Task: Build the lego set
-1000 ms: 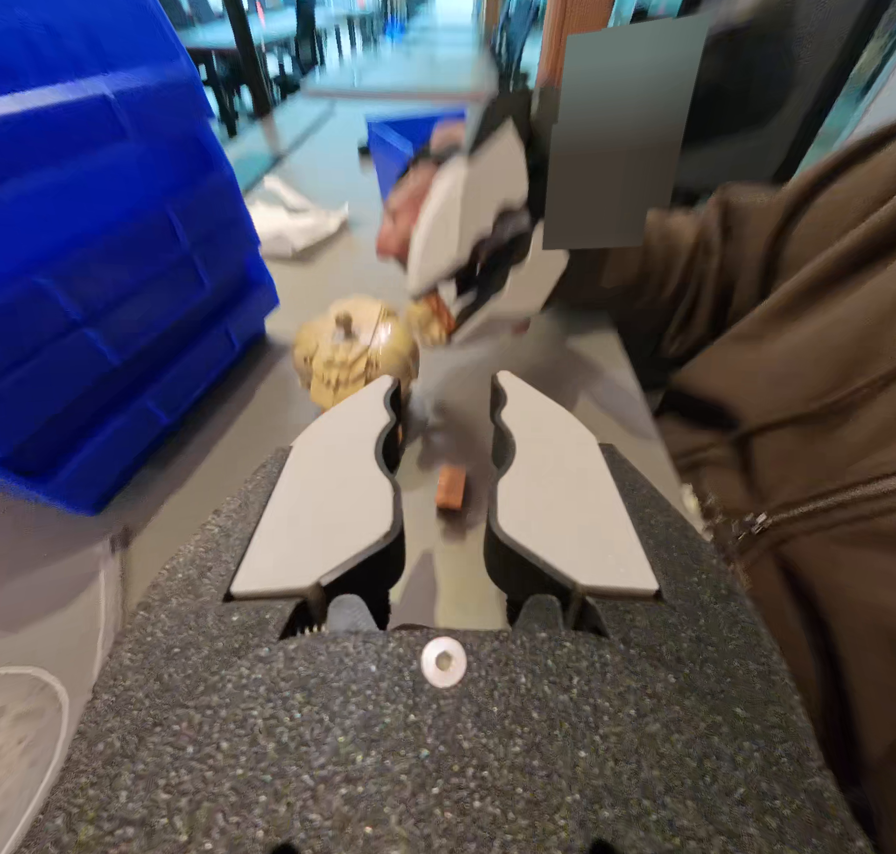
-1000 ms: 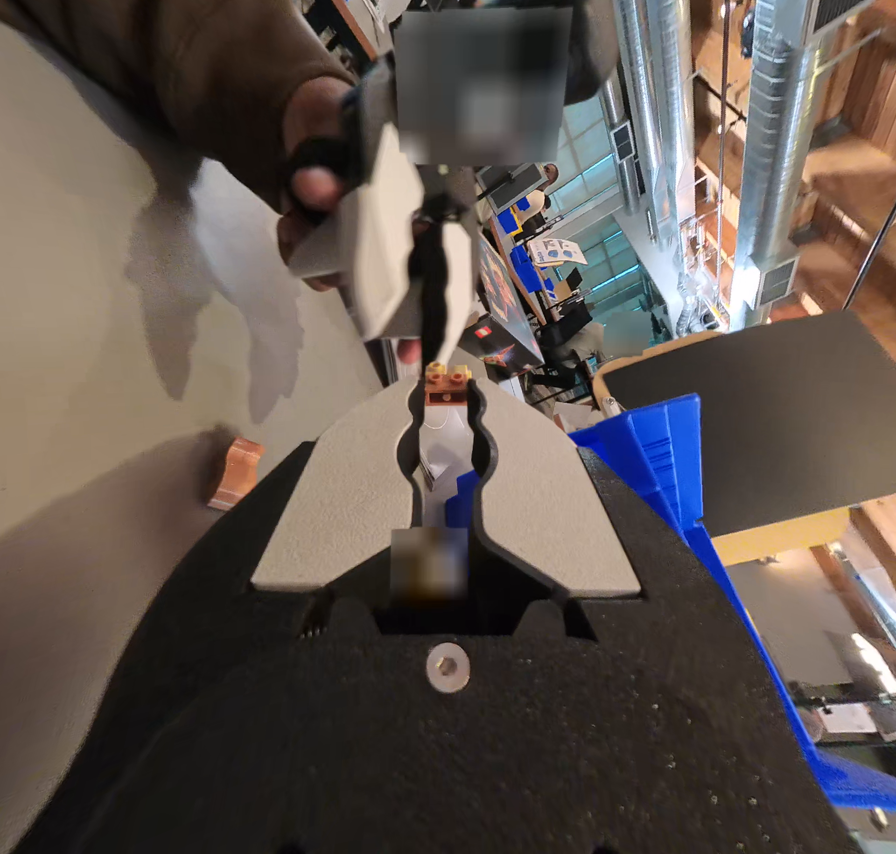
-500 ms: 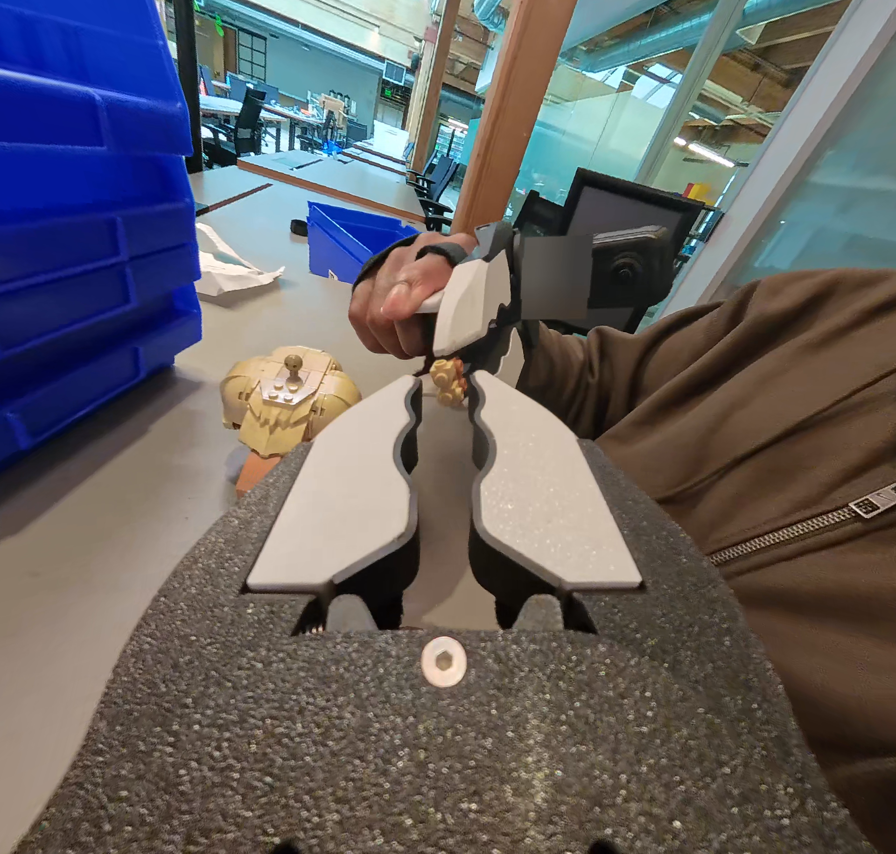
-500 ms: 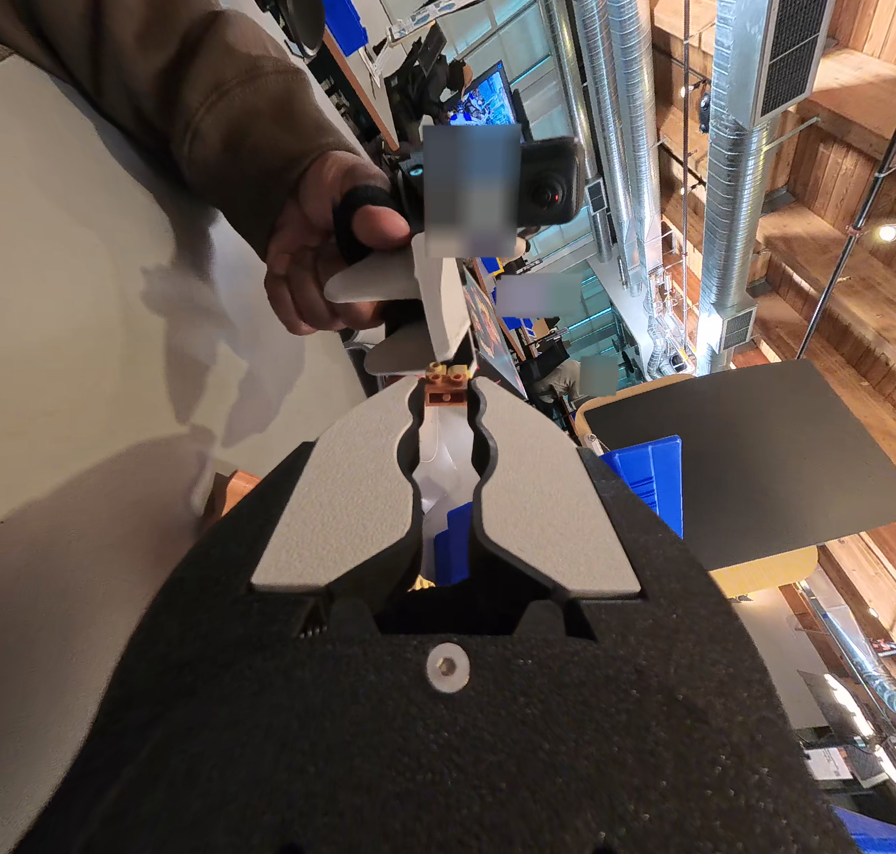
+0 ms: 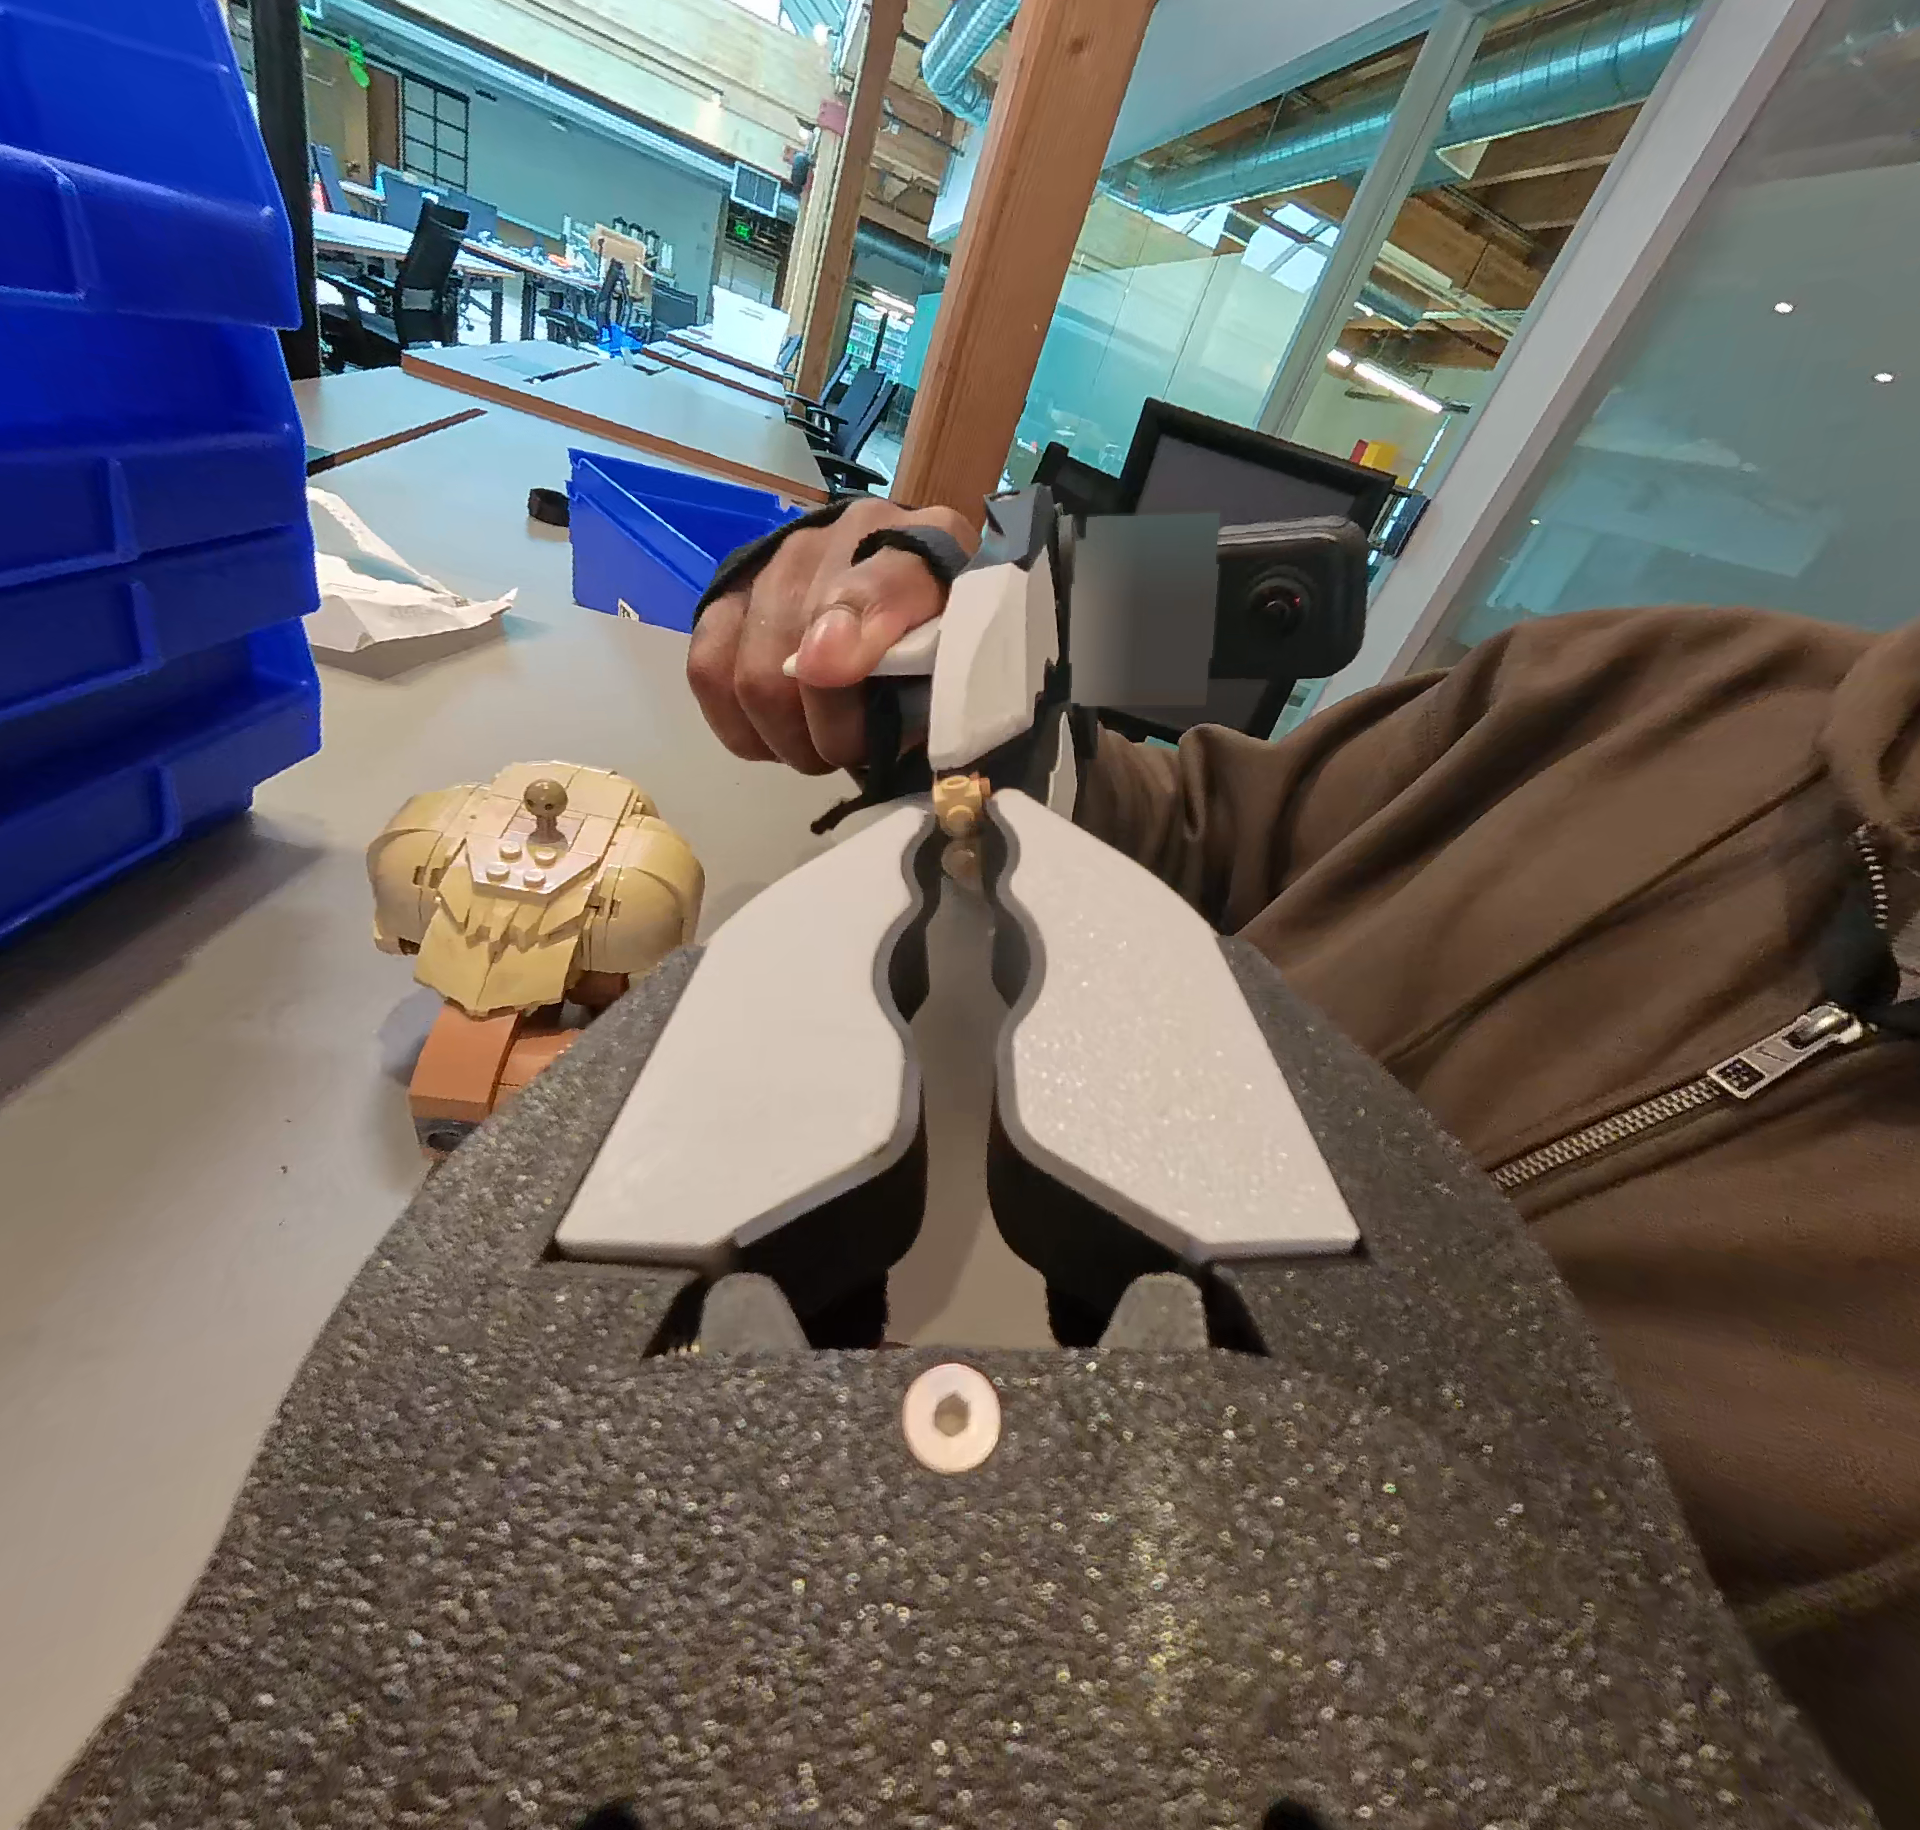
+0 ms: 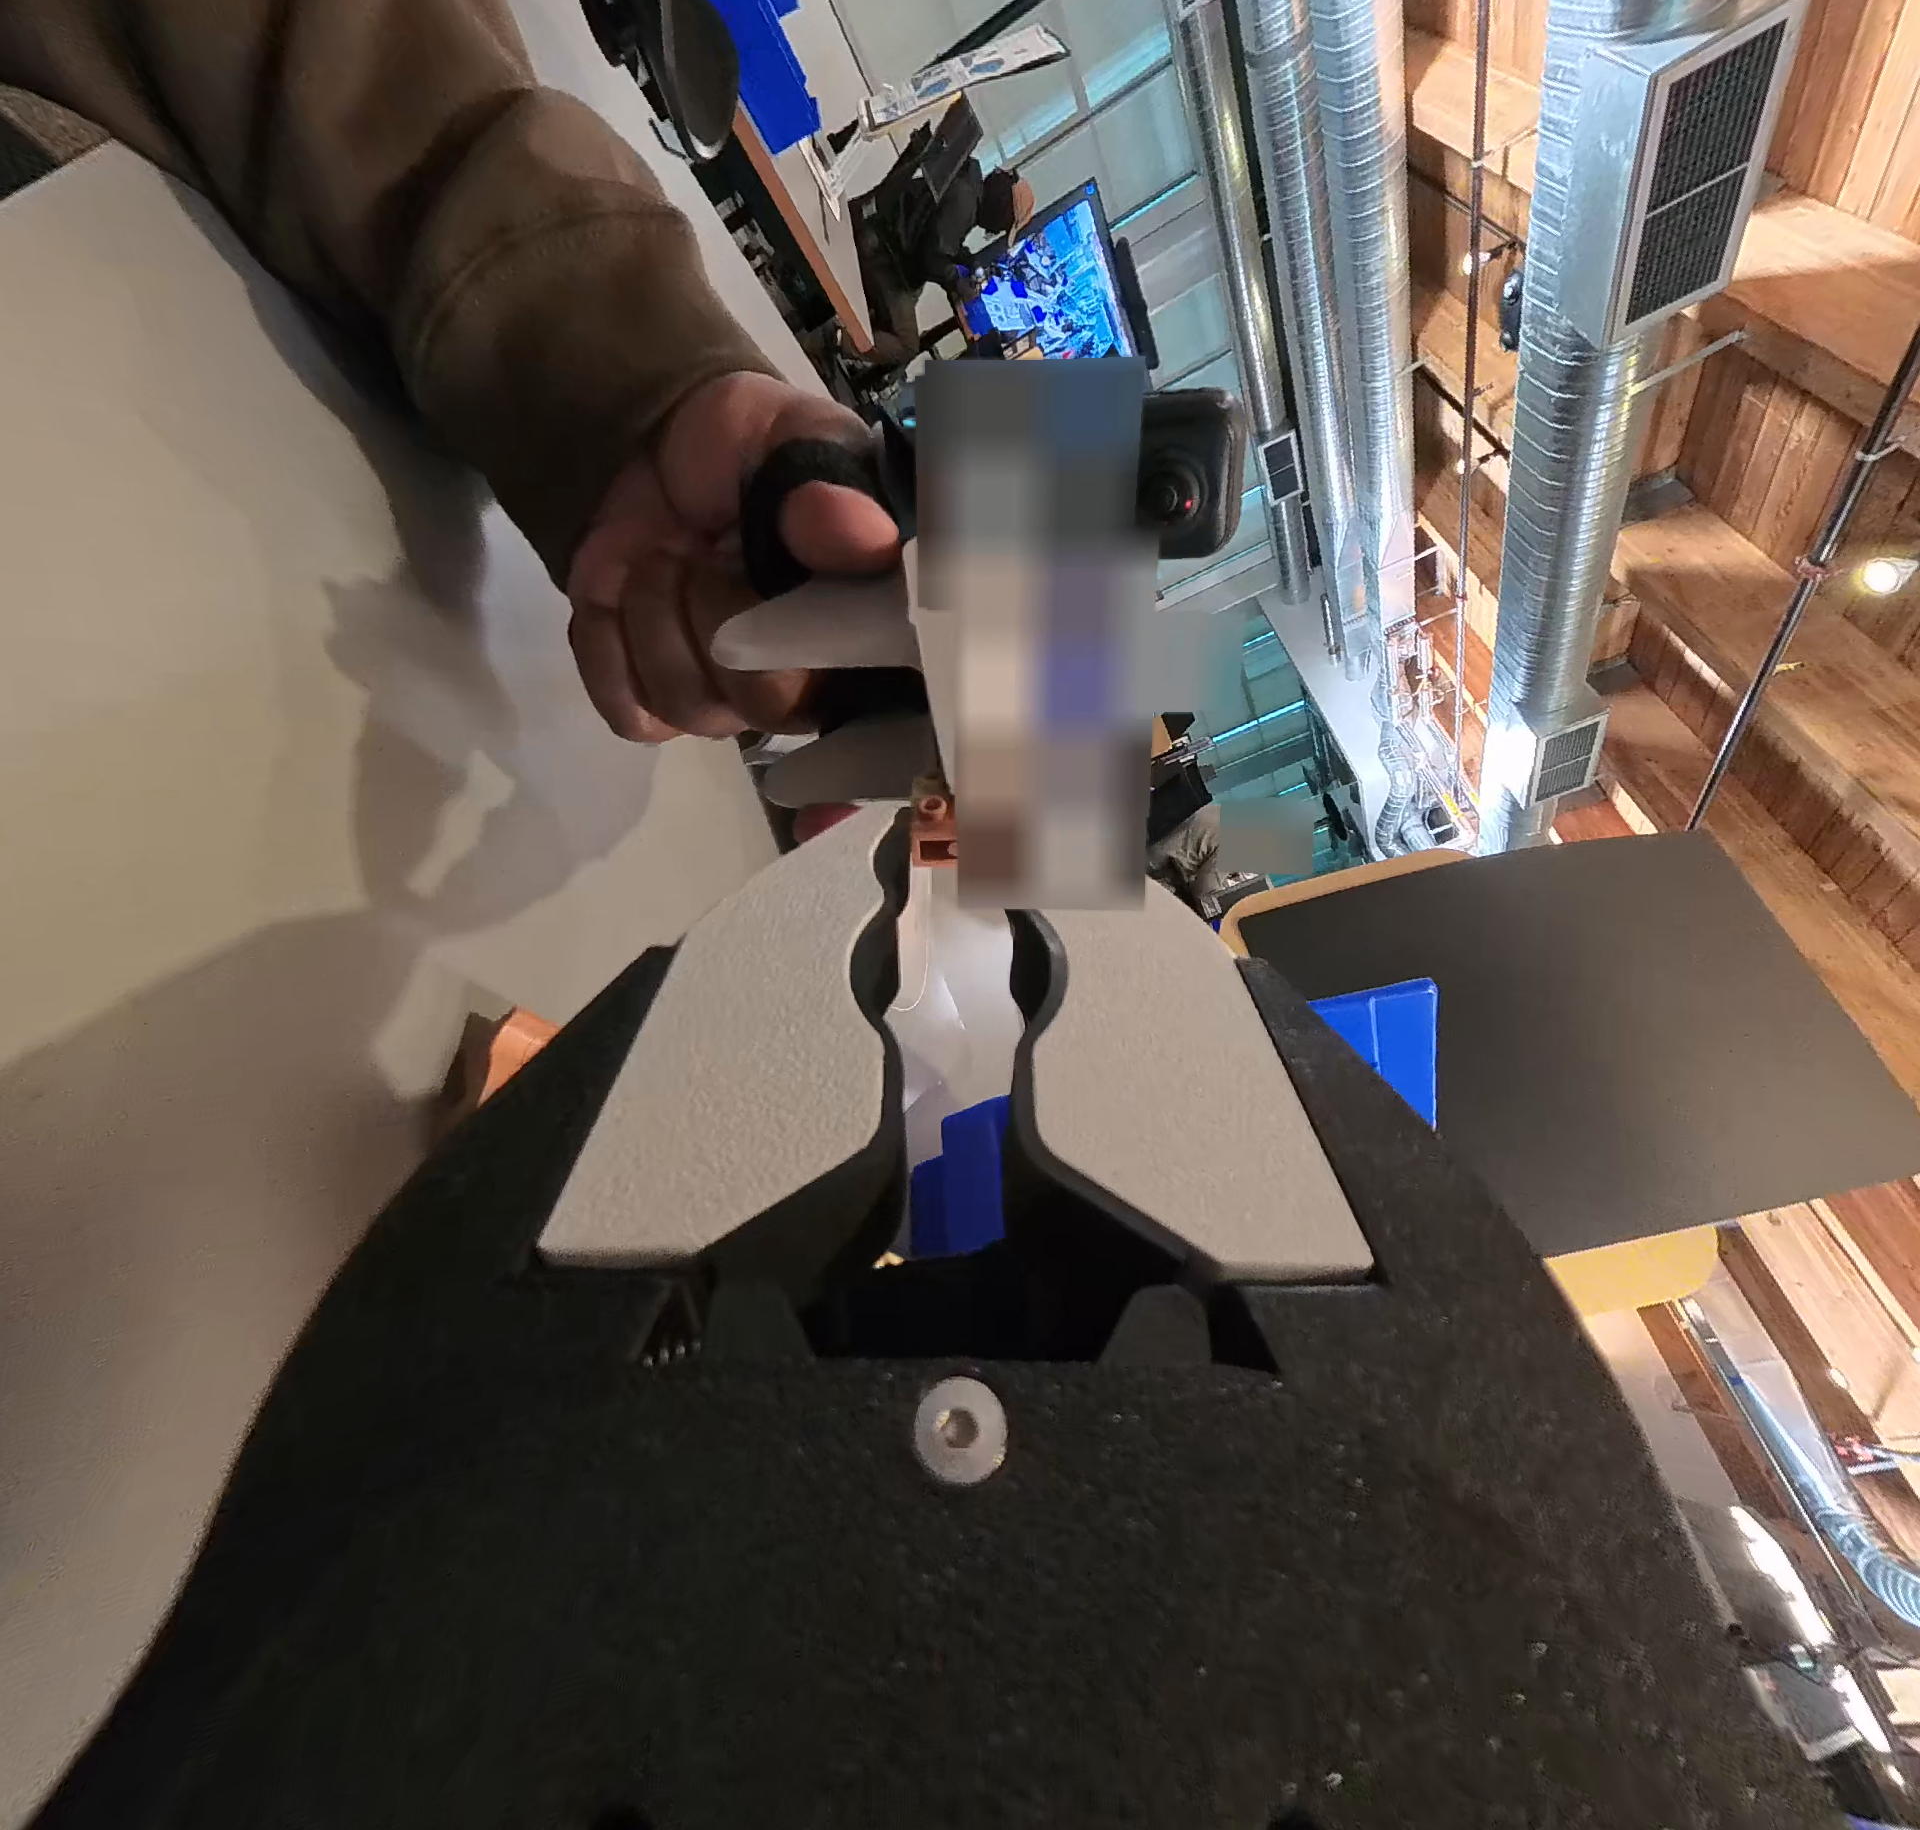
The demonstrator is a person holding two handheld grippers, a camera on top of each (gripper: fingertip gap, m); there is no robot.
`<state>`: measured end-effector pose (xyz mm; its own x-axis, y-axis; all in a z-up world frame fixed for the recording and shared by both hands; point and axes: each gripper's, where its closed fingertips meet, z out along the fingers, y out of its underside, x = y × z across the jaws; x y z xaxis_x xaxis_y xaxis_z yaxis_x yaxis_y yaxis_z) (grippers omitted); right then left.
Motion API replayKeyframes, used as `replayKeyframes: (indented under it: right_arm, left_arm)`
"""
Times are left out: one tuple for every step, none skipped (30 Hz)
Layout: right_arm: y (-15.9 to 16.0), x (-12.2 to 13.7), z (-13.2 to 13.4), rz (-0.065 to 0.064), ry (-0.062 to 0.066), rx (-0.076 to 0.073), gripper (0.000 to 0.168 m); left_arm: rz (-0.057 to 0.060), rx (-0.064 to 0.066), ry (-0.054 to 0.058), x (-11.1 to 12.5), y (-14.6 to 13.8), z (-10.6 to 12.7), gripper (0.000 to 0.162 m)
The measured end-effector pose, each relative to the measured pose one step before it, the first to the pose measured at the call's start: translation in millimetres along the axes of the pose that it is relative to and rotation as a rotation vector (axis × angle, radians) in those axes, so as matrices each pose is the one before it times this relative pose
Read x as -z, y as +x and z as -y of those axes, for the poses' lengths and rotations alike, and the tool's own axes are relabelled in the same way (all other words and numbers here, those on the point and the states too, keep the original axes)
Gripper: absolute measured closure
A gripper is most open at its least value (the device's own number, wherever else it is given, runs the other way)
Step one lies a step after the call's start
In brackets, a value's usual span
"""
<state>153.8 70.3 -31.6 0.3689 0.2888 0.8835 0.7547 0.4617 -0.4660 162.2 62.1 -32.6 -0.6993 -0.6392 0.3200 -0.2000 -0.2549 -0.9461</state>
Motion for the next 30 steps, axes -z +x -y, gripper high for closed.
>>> replayKeyframes:
  right_arm:
    - [-0.42, 0.15, -0.30, 0.0035, -0.0013, 0.0013, 0.152]
    - [-0.17, 0.02, -0.06, 0.0016, -0.0010, 0.0011, 0.152]
    - [-0.41, 0.23, 0.02, 0.0044, -0.0015, 0.0023, 0.152]
    - [-0.41, 0.26, 0.10, 0.0039, -0.0009, 0.0032, 0.152]
    - [0.08, 0.27, 0.25, 0.0005, -0.0006, 0.0048, 0.152]
    - [-0.03, 0.28, 0.29, 0.0010, -0.0007, 0.0027, 0.152]
    - [0.07, 0.25, 0.20, 0.0004, 0.0001, 0.0016, 0.152]
    - [-0.04, 0.24, 0.14, 0.0007, -0.0006, 0.0025, 0.152]
    - [-0.31, 0.14, -0.11, 0.0024, -0.0008, 0.0017, 0.152]
    - [-0.26, 0.25, -0.03, 0.0025, -0.0004, 0.0011, 0.152]
    - [-0.15, 0.14, -0.12, 0.0029, -0.0011, 0.0002, 0.152]
    - [-0.26, 0.31, -0.03, 0.0033, -0.0010, 0.0002, 0.152]
    - [-0.10, 0.37, 0.02, 0.0034, -0.0001, -0.0008, 0.152]
    - [-0.19, 0.29, 0.34, 0.0033, 0.0014, -0.0014, 0.152]
    - [-0.09, 0.28, 0.04, 0.0032, -0.0006, -0.0023, 0.152]
    - [0.00, 0.22, -0.31, 0.0026, -0.0022, -0.0017, 0.152]
    - [-0.13, 0.27, 0.13, 0.0023, 0.0004, -0.0014, 0.152]
    - [-0.25, 0.33, 0.34, 0.0041, 0.0010, -0.0018, 0.152]
    - [-0.25, 0.35, 0.19, 0.0050, -0.0002, -0.0018, 0.152]
    - [-0.35, 0.38, 0.29, 0.0051, 0.0012, -0.0019, 0.152]
    - [-0.31, 0.51, 0.31, 0.0059, 0.0014, -0.0045, 0.152]
    - [0.54, 1.33, 0.32, 0.0037, 0.0034, -0.0079, 0.152]
    - [3.68, 4.50, 0.24, -0.0084, 0.0087, -0.0161, 0.152]
    - [8.78, 7.74, -0.41, -0.0258, 0.0144, -0.0269, 0.152]
    - [11.68, 8.71, -0.63, -0.0396, 0.0174, -0.0299, 0.152]
    - [10.43, 7.53, -0.94, -0.0341, 0.0141, -0.0236, 0.152]
    - [6.80, 5.13, -0.61, -0.0202, 0.0116, -0.0182, 0.152]
    - [4.17, 2.94, -0.10, -0.0140, 0.0110, -0.0133, 0.152]
    - [2.55, 0.93, -0.13, -0.0119, 0.0049, -0.0050, 0.152]
    - [0.89, -0.46, -0.54, -0.0075, -0.0036, 0.0057, 0.152]
  left_arm:
    - [0.0028, -0.0053, -0.0045, -0.27, -0.16, -0.60, 0.155]
    - [0.0009, 0.0000, -0.0003, 0.03, -0.15, -0.13, 0.155]
    - [-0.0009, 0.0001, -0.0035, -0.03, 0.11, -0.47, 0.155]
    - [-0.0009, -0.0024, -0.0056, -0.11, 0.21, -0.52, 0.155]
    - [0.0006, -0.0044, -0.0020, -0.10, 0.33, -0.09, 0.155]
    - [0.0014, -0.0055, -0.0033, -0.16, 0.34, -0.10, 0.155]
    - [0.0018, -0.0057, -0.0027, -0.06, 0.27, -0.02, 0.155]
    - [0.0006, -0.0017, -0.0020, -0.09, 0.24, 0.01, 0.155]
    - [0.0017, -0.0027, -0.0038, -0.10, -0.03, -0.41, 0.155]
    - [0.0007, -0.0018, -0.0029, -0.02, 0.01, -0.34, 0.155]
    - [0.0003, -0.0005, -0.0025, -0.11, 0.09, -0.28, 0.155]
    - [0.0006, -0.0014, -0.0025, -0.11, -0.05, -0.37, 0.155]
    - [0.0003, -0.0020, -0.0023, -0.13, 0.14, -0.18, 0.155]
    - [-0.0024, -0.0005, -0.0017, -0.31, 0.42, -0.17, 0.155]
    - [-0.0006, -0.0018, -0.0022, -0.14, 0.27, -0.17, 0.155]
    - [0.0035, -0.0039, -0.0027, -0.11, -0.25, -0.18, 0.155]
    - [0.0004, -0.0033, -0.0015, -0.04, 0.03, -0.08, 0.155]
    - [-0.0027, -0.0014, -0.0018, -0.17, 0.55, -0.21, 0.155]
    - [-0.0010, -0.0020, -0.0023, -0.19, 0.21, -0.27, 0.155]
    - [-0.0027, -0.0009, -0.0027, -0.17, 0.48, -0.40, 0.155]
    - [-0.0023, -0.0032, -0.0027, -0.25, 0.51, -0.27, 0.155]
    - [-0.0013, -0.0031, -0.0001, -0.01, 0.40, 0.07, 0.155]
    - [0.0046, 0.0010, 0.0226, 3.77, -1.14, 3.84, 0.155]
    - [0.0176, 0.0145, 0.0487, 9.73, -4.27, 9.23, 0.156]
    - [0.0229, 0.0072, 0.0516, 12.00, -4.88, 10.85, 0.156]
    - [0.0208, -0.0041, 0.0292, 9.44, -3.86, 7.95, 0.156]
    - [0.0085, -0.0083, 0.0124, 5.02, -1.34, 4.60, 0.156]
    - [-0.0044, -0.0014, 0.0078, 1.06, 0.79, 2.30, 0.156]
    - [-0.0008, -0.0055, -0.0038, -1.74, 1.07, -0.67, 0.156]
    - [0.0048, -0.0108, -0.0193, -3.23, 0.37, -3.67, 0.155]
